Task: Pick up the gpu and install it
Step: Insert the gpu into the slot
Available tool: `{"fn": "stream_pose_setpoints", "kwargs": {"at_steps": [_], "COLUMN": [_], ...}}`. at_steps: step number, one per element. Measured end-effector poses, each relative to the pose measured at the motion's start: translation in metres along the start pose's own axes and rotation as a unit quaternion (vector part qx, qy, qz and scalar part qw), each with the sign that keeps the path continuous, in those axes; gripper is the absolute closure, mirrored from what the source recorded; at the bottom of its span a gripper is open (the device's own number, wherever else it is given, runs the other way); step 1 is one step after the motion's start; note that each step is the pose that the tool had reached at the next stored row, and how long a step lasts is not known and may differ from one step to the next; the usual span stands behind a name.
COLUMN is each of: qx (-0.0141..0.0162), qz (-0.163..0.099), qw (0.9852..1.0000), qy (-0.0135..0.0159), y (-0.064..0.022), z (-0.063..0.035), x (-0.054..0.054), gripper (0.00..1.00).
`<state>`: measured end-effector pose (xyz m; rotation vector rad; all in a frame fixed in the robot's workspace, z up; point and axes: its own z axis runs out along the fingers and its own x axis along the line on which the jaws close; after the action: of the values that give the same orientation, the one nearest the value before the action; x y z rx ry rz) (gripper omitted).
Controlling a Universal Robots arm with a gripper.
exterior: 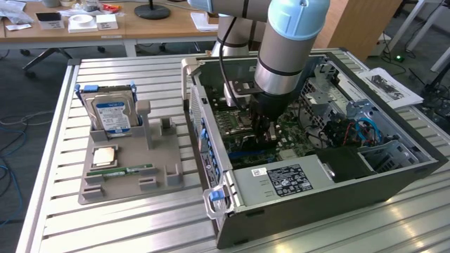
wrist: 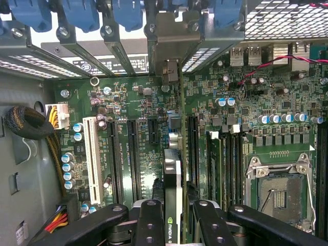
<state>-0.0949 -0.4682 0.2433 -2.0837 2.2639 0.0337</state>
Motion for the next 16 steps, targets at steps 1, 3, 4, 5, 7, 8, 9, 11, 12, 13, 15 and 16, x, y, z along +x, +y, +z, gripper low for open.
{"fn": "stream_pose_setpoints", "kwargs": {"at_steps": [1,3,4,5,7,8,9,11,12,13,15,16], "qx": [0.0,0.0,0.0,-0.0001,-0.0003,-0.0003,-0.0003,-0.0003,-0.0003,-0.0003,-0.0002,0.0002], "qz": [0.0,0.0,-0.001,-0.002,-0.004,-0.004,-0.004,-0.004,-0.004,-0.004,-0.004,-0.004], "qw": [1.0,1.0,1.0,1.0,1.0,1.0,1.0,1.0,1.0,1.0,1.0,1.0], "qy": [0.0,-0.0001,-0.0001,-0.0001,-0.0001,-0.0001,-0.0001,-0.0001,-0.0001,-0.0001,-0.0014,-0.0016], "y": [0.0,0.0,0.0,0.0,0.0,-0.0001,0.0,0.0,0.0,0.0,0.0001,0.0001], "z": [0.0,0.0,0.0,0.0,-0.0001,-0.0001,-0.0001,-0.0001,-0.0001,-0.0001,0.0007,0.0012], "x": [0.0,0.0,0.0,0.0,0.0,0.0,0.0,0.0,0.0,0.0,-0.0003,-0.0002], "gripper": [0.73,0.73,0.73,0.73,0.73,0.73,0.73,0.73,0.73,0.73,0.73,0.73]}}
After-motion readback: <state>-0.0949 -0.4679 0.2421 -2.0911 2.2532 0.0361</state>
